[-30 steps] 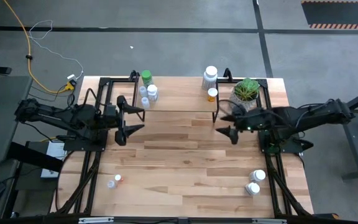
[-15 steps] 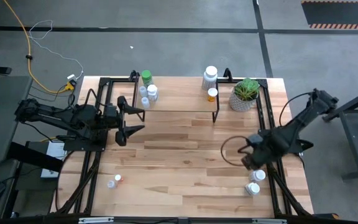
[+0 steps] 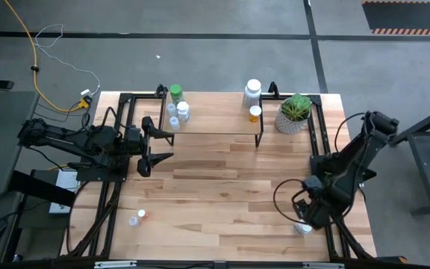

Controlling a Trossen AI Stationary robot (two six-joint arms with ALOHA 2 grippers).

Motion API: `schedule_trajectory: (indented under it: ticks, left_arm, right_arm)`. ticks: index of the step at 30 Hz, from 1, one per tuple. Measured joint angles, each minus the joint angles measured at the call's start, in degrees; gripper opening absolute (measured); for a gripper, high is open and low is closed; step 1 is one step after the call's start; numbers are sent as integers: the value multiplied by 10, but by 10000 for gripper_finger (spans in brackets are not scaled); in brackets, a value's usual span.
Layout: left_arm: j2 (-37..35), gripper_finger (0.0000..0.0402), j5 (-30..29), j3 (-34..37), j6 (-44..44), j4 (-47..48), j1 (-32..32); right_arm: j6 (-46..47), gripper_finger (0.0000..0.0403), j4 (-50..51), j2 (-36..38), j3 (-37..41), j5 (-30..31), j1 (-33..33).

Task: Pick and place medicine bottles onto shelf by color
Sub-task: Put the white and yellow bottle on the shelf

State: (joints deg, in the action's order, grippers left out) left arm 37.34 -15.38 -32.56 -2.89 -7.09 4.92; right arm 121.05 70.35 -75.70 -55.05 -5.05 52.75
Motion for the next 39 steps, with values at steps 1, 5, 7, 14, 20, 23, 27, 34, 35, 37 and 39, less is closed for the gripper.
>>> schedule_trajectory:
  ticks: [1,5,7,14,20,23,27,34,35,37,39]
  left_arm:
    - [0,300,0,0,0,0,0]
    - [0,300,0,0,-1,0,0]
    - [0,300,0,0,0,0,0]
    - [0,300,0,0,1,0,0]
    - [0,300,0,0,0,0,0]
    - [0,300,0,0,-1,0,0]
    - [0,300,0,0,0,0,0]
    - [0,300,0,0,0,0,0]
    - [0,300,0,0,0,0,0]
    - [0,300,0,0,-1,0,0]
    - [0,300,0,0,-1,0,0]
  right_arm:
    - [0,314,-7,-6,0,-2,0]
    - [-4,314,-24,-30,0,-23,0]
    - [-5,314,-24,-40,0,-29,0]
    - [-7,310,-25,-65,0,-41,0]
    - [-7,256,-24,-69,0,-42,0]
    - [-7,213,-22,-69,0,-43,0]
    - [-19,177,-20,-68,0,-46,-1]
    - [-95,177,26,-41,-67,10,-29]
    - [-116,178,39,-38,-89,42,-38]
    - [-176,178,54,-36,-137,110,-60]
    - [-262,177,54,-36,-182,173,-92]
